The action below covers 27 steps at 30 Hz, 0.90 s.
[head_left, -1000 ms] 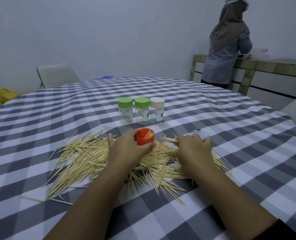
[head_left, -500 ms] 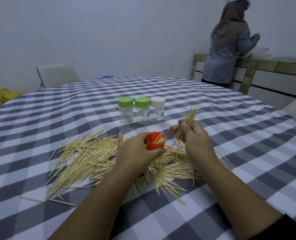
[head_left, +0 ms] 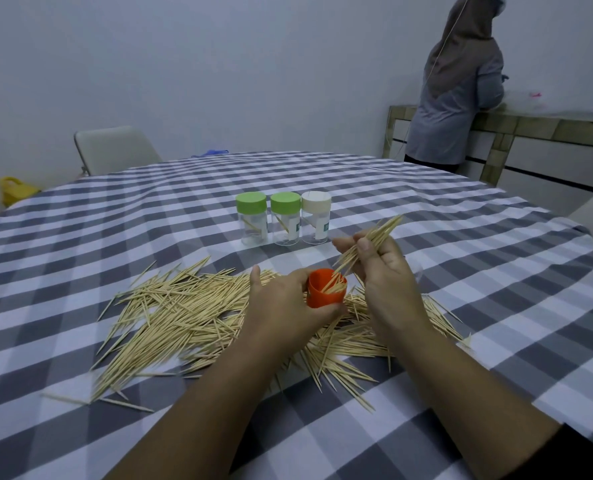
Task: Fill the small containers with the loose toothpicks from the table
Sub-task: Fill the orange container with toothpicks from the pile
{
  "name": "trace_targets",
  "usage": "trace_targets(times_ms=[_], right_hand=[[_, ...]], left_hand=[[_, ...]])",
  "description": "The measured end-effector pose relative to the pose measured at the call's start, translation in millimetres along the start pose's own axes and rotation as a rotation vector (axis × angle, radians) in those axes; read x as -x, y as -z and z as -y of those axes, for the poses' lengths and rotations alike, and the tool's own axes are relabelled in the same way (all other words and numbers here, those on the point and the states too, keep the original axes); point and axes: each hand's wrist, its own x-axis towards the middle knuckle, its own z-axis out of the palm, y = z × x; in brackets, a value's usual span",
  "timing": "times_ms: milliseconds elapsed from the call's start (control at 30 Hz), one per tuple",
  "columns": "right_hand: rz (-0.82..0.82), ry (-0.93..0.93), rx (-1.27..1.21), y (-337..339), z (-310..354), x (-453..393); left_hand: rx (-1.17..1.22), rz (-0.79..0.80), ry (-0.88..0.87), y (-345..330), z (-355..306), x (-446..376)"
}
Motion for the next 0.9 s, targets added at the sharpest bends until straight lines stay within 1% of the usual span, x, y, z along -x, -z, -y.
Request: trace_targets(times_ms=[100, 200, 367, 567, 900], right_hand=[[0.104, -0.057, 0.039, -2, -3, 1], [0.156, -0.076, 0.086, -4, -8, 1], [0.187, -0.110, 0.139, -6, -13, 2], [0.217, -0.091, 0.246, -8, -15, 1], [0.234, -0.184, 0.169, 0, -9, 0]], left_hand=[[0.010, -0.001, -0.008, 0, 1, 0], [0.007, -0.015, -0.013, -2, 4, -2], [0.006, -0.021, -0.016, -1, 3, -2], [0.022, -0.027, -0.005, 0, 1, -1], [0.028, -0.019, 0.025, -3, 5, -3]])
